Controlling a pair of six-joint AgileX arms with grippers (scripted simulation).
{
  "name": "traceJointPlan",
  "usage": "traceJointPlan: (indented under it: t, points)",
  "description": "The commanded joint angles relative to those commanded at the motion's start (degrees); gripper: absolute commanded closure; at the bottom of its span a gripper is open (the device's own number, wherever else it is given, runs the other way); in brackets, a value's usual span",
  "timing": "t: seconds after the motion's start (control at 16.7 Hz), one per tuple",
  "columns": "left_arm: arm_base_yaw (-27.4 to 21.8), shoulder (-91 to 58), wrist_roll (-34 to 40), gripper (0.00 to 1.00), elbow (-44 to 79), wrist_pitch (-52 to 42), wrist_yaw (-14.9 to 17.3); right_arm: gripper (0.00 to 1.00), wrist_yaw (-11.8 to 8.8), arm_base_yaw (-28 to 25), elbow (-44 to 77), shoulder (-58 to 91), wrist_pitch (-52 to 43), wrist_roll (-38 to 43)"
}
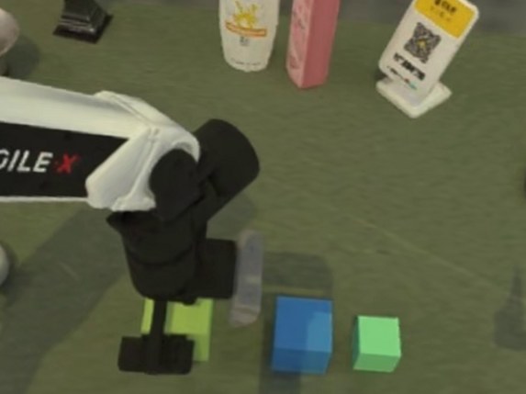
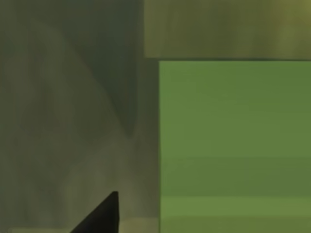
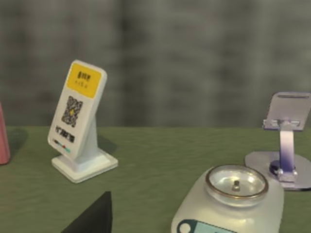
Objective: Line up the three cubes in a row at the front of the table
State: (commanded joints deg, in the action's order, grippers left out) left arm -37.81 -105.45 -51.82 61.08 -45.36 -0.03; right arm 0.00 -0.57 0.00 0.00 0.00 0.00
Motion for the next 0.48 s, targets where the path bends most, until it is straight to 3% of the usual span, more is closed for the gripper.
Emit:
traceJointPlan:
  t: [0.3,0.48]
  points:
    - [0.1,0.4,0.0,0.00,0.8,-1.0,-0.1,0.00,0.0,0.0,0.0,0.0,0.0,0.0]
    - [0.6,2.4,0.1,0.00,4.3,-6.7,-0.2,0.00,0.0,0.0,0.0,0.0,0.0,0.0]
